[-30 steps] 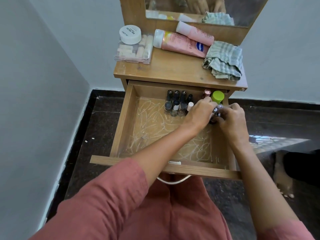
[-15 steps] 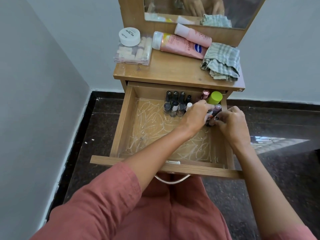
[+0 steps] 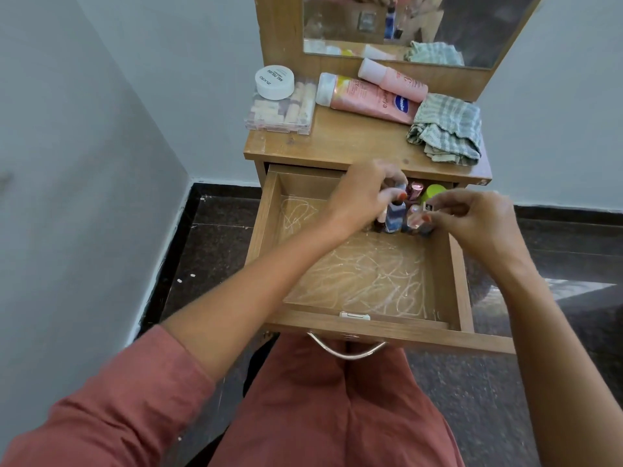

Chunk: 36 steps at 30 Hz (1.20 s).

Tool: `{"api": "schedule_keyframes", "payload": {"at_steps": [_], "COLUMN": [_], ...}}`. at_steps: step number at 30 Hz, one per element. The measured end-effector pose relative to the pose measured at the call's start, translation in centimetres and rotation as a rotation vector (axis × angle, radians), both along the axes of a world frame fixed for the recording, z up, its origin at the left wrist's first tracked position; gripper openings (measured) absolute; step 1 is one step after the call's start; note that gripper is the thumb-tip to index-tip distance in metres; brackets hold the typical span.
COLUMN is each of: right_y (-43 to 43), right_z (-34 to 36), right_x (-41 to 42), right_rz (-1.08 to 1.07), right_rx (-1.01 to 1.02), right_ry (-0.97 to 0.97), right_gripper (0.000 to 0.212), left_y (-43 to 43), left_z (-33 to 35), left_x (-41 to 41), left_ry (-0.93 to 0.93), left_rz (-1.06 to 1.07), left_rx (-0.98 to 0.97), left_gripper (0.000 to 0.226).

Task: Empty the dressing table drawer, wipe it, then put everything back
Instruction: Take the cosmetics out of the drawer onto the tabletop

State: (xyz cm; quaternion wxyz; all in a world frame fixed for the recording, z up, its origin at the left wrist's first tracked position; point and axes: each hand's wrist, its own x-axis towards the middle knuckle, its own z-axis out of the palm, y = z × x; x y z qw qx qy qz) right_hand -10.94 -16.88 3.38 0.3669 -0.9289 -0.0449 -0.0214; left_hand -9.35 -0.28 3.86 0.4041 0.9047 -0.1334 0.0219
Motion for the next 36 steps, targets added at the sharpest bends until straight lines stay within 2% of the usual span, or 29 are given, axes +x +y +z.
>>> {"api": "schedule_keyframes", "payload": {"at_steps": [6,12,23,30,36], "right_y": [2.6,6.3,11.1,12.3,12.7], "right_z": [2.5,3.4,2.2,1.5,1.1], "right_x": [3.1,8.5,14.7,16.1,16.6], "right_rz": [0.026,0.043,0.094,0.135,0.141], "right_rx": [0.094,0.072,0.023,-0.011,0.018], "right_ry": [-0.079,-0.184,-0.209,-0.187,-0.191], "right_gripper": [0.023,0.022,0.014,0.015,0.018], "left_y": [3.8,7.0,8.3,8.6,9.0], "left_z": [3.6,5.0,3.6,3.7,3.1], "left_x": [3.0,7.5,12.0,13.4,13.2], "left_ry": [-0.05,-0.089,-0.07,-0.019,-0.128], "left_rz": [0.09,0.199,0.288,0.27,0.265], "left_rx": [0.025,0.056,0.12,0.208,0.227], "left_gripper": [0.022,0.022,0.022,0.028,0.024]}}
